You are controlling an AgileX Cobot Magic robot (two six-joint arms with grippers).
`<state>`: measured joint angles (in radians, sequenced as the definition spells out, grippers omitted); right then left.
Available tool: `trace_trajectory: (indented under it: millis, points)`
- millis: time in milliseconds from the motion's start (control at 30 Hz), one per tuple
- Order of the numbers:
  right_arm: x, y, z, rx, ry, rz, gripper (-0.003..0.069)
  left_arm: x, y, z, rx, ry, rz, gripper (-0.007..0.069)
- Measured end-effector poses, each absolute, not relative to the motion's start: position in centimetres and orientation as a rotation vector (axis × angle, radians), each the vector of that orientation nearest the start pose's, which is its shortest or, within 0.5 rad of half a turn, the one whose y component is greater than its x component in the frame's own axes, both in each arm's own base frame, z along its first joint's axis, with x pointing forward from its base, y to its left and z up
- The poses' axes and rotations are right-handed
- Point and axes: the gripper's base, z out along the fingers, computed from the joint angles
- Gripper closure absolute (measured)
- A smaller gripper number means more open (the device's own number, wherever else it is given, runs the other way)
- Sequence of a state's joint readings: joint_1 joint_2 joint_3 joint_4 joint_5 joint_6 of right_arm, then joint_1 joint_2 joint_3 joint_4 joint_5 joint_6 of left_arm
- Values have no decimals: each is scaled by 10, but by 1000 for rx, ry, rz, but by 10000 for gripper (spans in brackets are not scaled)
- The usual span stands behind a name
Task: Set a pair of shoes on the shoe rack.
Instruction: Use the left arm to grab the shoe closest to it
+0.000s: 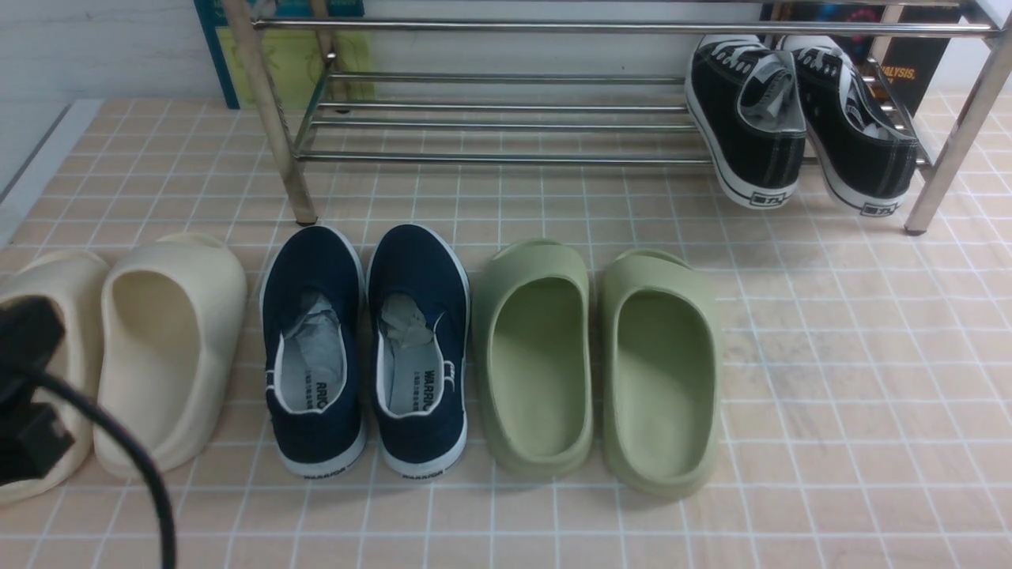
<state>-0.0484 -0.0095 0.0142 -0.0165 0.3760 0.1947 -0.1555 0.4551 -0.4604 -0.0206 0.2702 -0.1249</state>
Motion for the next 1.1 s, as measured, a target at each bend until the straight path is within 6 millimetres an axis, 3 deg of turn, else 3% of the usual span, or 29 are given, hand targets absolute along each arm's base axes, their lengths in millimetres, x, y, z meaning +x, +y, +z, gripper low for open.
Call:
trace_trajectory:
  millis: [100, 333, 567, 700, 967, 1100]
  points:
    - [52, -3, 175, 216, 1853, 85, 421, 128, -21, 293, 9, 1916, -214, 385]
    - [52, -3, 175, 216, 1853, 85, 421, 173, -29, 263, -150, 2152, -291, 385]
    - [52, -3, 175, 216, 1853, 84, 421, 225, -39, 260, -149, 2427, -253, 385]
    - [52, -3, 175, 216, 1853, 84, 421, 267, -46, 253, -92, 2535, -216, 385]
    - [52, -3, 175, 216, 1853, 84, 420, 293, -51, 216, 15, 2665, -173, 312]
    - [52, -3, 175, 216, 1853, 84, 420, 299, -53, 206, 8, 2680, -192, 216]
